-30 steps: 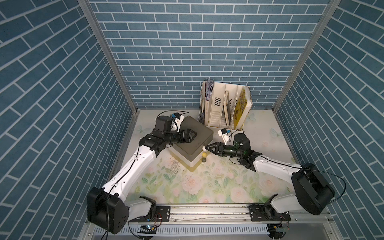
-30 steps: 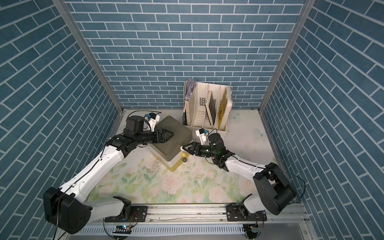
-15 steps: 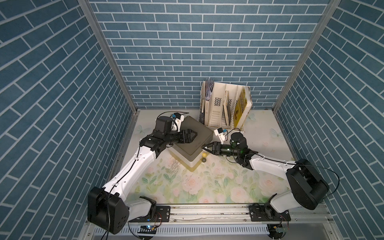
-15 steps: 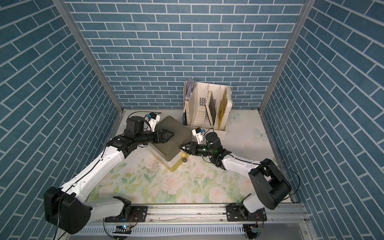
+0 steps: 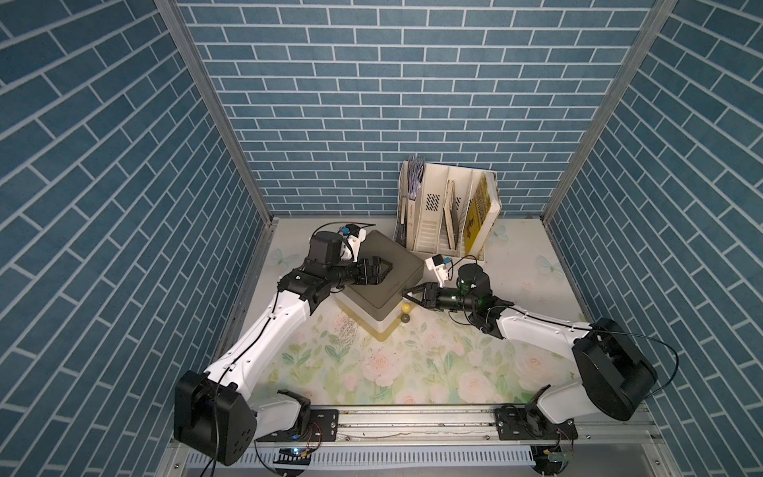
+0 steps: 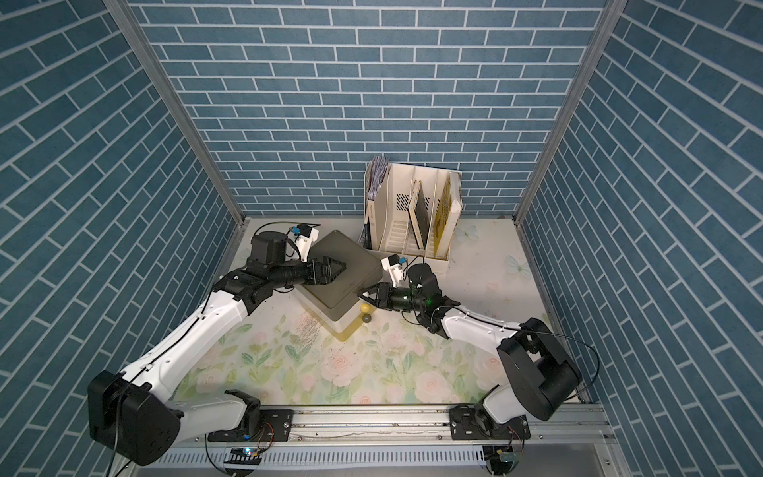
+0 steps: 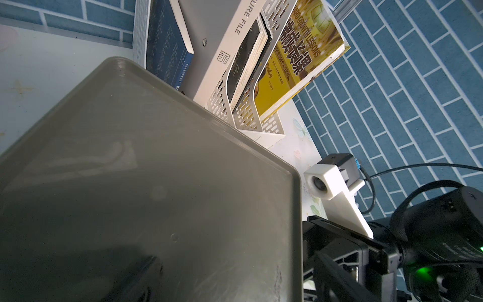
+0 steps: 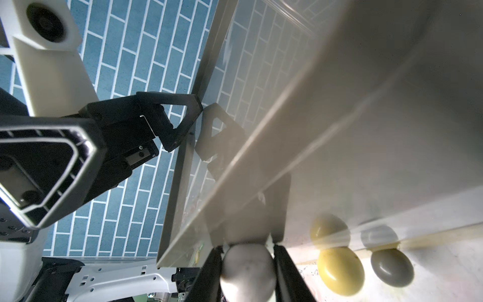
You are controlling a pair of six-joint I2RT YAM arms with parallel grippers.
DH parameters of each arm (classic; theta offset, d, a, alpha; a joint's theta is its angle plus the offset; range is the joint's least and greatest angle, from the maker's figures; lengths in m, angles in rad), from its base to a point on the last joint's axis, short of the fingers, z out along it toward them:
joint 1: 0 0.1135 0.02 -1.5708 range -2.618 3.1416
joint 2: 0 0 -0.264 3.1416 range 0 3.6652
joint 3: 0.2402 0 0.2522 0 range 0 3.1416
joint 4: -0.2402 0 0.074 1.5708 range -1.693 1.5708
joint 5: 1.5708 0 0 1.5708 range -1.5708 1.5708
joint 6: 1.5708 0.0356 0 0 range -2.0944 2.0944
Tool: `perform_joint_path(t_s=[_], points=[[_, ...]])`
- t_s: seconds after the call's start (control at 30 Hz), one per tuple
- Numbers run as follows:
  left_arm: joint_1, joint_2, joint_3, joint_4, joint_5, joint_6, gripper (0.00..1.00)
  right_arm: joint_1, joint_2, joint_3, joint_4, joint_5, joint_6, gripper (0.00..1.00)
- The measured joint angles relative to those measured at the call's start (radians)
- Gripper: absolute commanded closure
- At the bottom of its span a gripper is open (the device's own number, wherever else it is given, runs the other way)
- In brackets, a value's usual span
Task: Take the keys out of the drawer
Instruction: Open the drawer in the storage box.
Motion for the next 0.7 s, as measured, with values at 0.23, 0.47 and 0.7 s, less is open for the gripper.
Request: perform_joint_path(t_s=[0.23,0.47,0.7], points=[[-0.002,0.0,0.0,0.0,-0.005,0.004,0.05,-0.008,-0.081,-0.023,-0.104,0.027,0.0,0.8],[-0.002,0.0,0.0,0.0,-0.006,0.008,0.05,-0.04,-0.224,-0.105,-0.182,0.033,-0.001,0.8],[-0.002,0.001,-0.006,0.01,-0.006,0.01,0.05,-0.056,-0.377,-0.186,-0.251,0.061,-0.001,0.8]])
